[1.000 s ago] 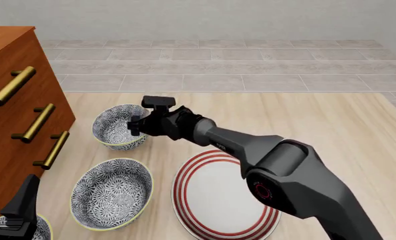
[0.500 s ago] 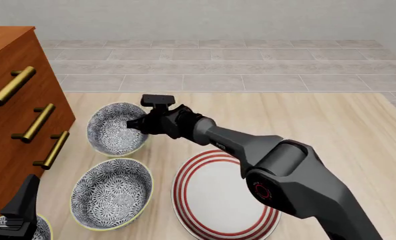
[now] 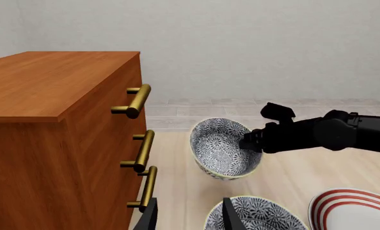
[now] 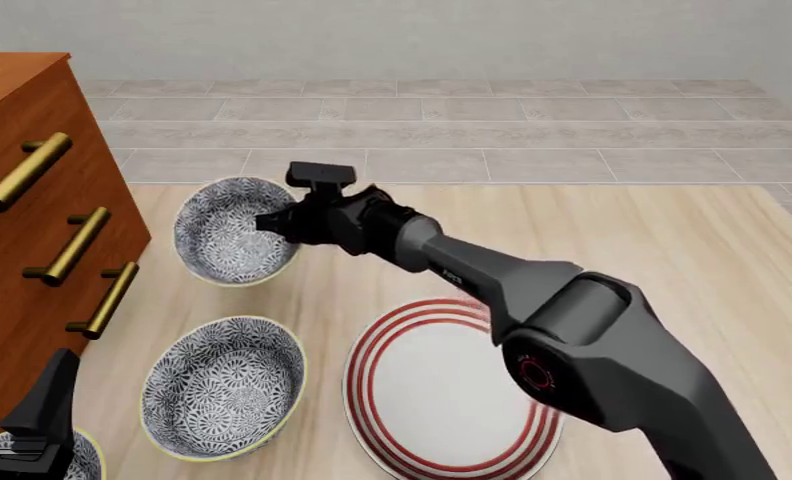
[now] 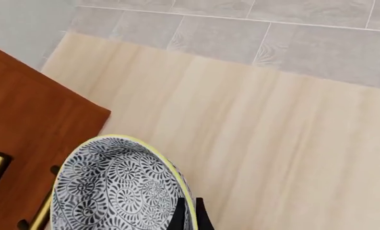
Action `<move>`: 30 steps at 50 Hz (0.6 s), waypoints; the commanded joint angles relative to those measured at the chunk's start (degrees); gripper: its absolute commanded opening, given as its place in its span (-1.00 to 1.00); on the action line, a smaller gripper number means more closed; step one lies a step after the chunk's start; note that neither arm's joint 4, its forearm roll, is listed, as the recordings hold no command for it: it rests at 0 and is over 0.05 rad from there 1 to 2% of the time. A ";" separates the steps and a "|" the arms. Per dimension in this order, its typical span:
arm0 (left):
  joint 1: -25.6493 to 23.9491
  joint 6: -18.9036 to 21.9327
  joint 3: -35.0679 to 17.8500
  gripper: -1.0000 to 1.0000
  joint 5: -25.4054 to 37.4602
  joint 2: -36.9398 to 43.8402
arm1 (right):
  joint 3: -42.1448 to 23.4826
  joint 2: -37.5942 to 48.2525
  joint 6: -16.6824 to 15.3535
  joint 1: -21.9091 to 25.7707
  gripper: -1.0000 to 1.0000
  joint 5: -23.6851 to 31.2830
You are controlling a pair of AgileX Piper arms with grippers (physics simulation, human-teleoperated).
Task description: Pick up the bowl and put it in the front on the plate.
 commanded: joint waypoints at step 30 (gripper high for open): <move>0.00 0.00 0.00 1.00 0.00 0.00 | 20.25 -16.21 2.17 -3.96 -1.00 -4.99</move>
